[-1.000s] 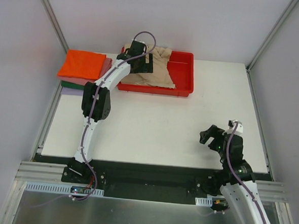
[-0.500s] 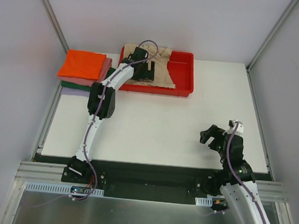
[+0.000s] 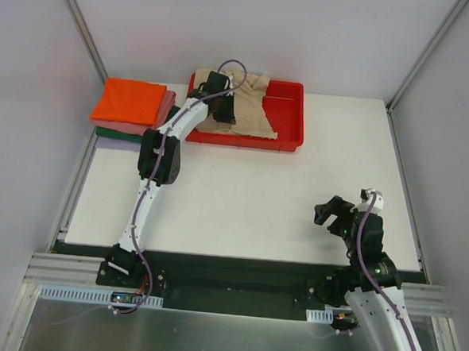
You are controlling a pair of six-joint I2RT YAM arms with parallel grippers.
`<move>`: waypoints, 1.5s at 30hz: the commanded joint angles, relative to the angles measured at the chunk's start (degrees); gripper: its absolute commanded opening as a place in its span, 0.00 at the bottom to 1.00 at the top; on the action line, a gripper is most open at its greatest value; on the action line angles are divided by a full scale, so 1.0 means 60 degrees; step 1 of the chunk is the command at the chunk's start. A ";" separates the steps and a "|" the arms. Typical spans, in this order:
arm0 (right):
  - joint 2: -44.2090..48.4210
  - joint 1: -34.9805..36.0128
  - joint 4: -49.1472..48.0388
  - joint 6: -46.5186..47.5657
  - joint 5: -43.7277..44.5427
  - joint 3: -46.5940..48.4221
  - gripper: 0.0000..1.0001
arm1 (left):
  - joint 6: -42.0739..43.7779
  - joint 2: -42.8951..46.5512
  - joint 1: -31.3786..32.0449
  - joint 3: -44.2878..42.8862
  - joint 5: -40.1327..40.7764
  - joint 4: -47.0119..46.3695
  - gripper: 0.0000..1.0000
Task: Fold and stack the t-shirts
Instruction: Grab crumpled tshirt from bin with the left arm, then move the tshirt to the center of the board
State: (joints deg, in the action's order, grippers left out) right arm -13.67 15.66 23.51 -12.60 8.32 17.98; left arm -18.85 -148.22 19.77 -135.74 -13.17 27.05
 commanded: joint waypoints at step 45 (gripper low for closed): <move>-0.0417 -0.0017 -0.0592 0.0049 -0.0200 -0.0125 0.96 | -0.0561 1.2355 0.2065 0.9348 0.0702 -0.1855 0.00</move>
State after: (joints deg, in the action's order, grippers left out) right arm -16.64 15.66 22.28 -12.60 6.66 17.10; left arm -18.50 -77.76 31.42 -84.55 -6.68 21.56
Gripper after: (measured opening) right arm 0.958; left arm 0.009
